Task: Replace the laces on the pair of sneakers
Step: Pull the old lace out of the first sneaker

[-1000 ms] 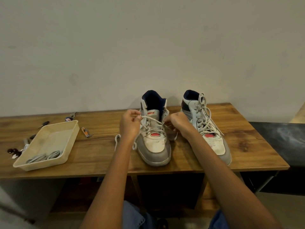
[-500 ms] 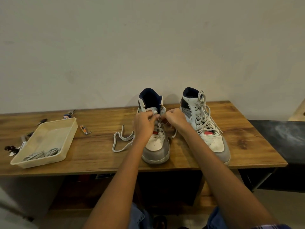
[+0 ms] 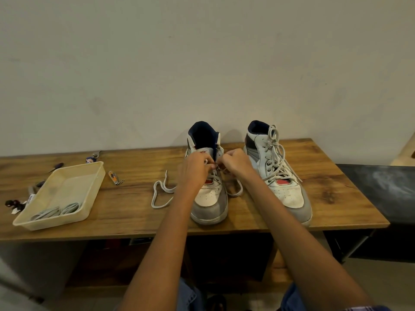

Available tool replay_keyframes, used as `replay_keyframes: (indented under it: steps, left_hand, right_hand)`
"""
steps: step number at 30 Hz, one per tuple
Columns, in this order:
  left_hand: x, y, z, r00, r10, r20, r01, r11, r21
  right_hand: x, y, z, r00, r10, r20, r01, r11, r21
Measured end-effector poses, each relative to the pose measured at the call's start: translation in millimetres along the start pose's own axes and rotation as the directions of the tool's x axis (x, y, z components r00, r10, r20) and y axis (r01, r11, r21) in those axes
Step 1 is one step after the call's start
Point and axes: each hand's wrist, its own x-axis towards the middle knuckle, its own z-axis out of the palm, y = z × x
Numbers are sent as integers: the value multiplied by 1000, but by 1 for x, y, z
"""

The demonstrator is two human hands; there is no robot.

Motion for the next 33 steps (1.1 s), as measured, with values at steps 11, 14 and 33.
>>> replay_keyframes:
  steps: [11, 14, 33]
  left_hand:
    - [7, 9, -10, 876, -446, -180, 129, 578, -806]
    - [6, 7, -26, 848, -525, 70, 33, -79, -996]
    - [7, 7, -19, 833, -480, -277, -14, 482, -876]
  right_hand:
    - [3, 4, 0, 1000, -6, 18, 6, 1000, 12]
    - [4, 4, 0, 1000, -7, 19, 7, 1000, 11]
    - [4, 4, 0, 1000, -6, 21, 5, 1000, 10]
